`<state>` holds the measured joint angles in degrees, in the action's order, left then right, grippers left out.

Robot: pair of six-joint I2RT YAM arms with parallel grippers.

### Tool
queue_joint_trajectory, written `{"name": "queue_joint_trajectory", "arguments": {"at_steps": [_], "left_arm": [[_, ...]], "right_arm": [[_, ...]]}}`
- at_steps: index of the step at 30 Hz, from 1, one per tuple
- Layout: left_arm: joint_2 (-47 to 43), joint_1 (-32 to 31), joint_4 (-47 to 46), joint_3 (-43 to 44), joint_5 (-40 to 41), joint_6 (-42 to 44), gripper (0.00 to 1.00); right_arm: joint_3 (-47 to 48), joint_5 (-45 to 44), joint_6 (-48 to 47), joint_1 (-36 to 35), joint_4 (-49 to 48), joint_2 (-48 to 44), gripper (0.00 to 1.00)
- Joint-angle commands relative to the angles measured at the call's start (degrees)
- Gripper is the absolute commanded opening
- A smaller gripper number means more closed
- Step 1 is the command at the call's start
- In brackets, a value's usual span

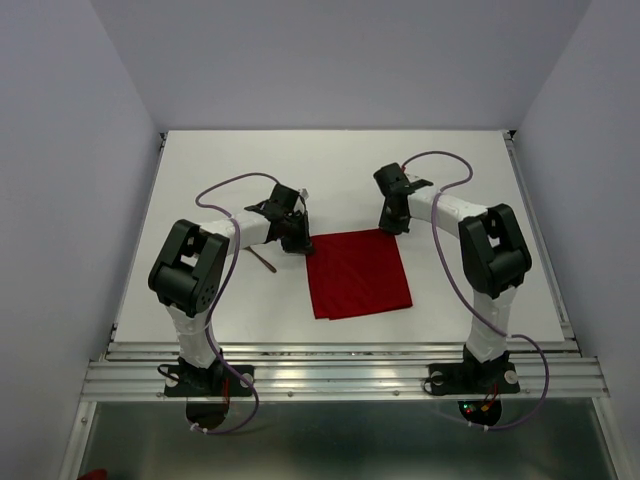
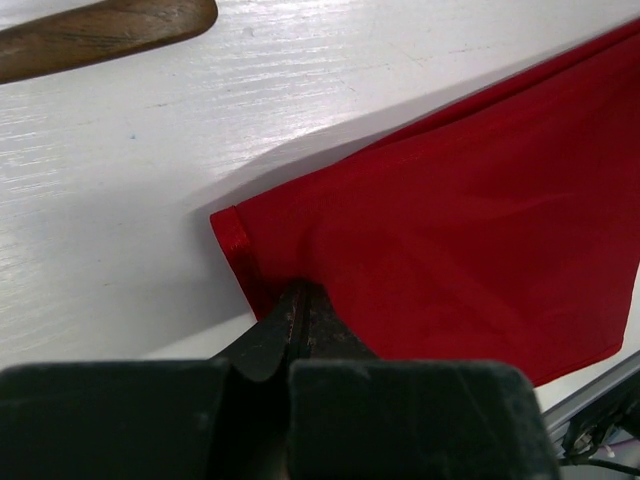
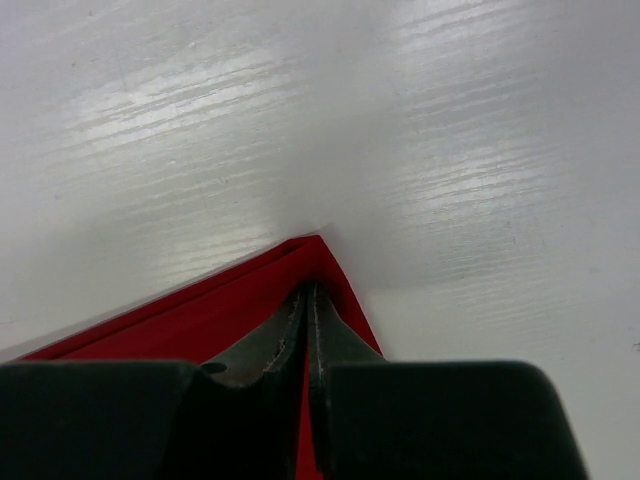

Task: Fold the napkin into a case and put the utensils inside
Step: Smooth out the square-folded napkin at the center of the board, then pick up the top corner of the square-folded napkin from the center of the board.

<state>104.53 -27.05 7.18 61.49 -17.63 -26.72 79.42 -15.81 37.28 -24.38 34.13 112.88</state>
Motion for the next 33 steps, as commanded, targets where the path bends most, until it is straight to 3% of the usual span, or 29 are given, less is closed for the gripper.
{"name": "queue_joint_trajectory", "arguments": {"at_steps": [1, 9, 19, 25, 33], "left_arm": [[-3.54, -0.29, 0.82, -0.32, -2.15, 1.23, 0.00], [-6.62, -0.29, 2.66, 1.52, -1.88, 1.23, 0.00], [-10.66, -0.20, 5.03, 2.93, -1.01, 1.32, 0.00], [-13.65, 0.33, 7.32, 3.28, -0.13, 1.76, 0.00], [-17.25, 1.73, 9.52, 3.28, 0.75, 1.76, 0.00]], "right_arm": [[3.81, 1.75, -2.03, 0.39, 0.58, -3.01, 0.09], [-4.87, 2.63, -0.63, -0.76, 2.61, -18.12, 0.10], [-24.21, 2.63, 11.84, -10.94, 7.00, -34.29, 0.09], [-31.85, 3.86, 16.68, -12.01, 5.60, -36.77, 0.09], [-34.42, 1.76, 16.86, -12.01, 4.10, -31.23, 0.08]]}}
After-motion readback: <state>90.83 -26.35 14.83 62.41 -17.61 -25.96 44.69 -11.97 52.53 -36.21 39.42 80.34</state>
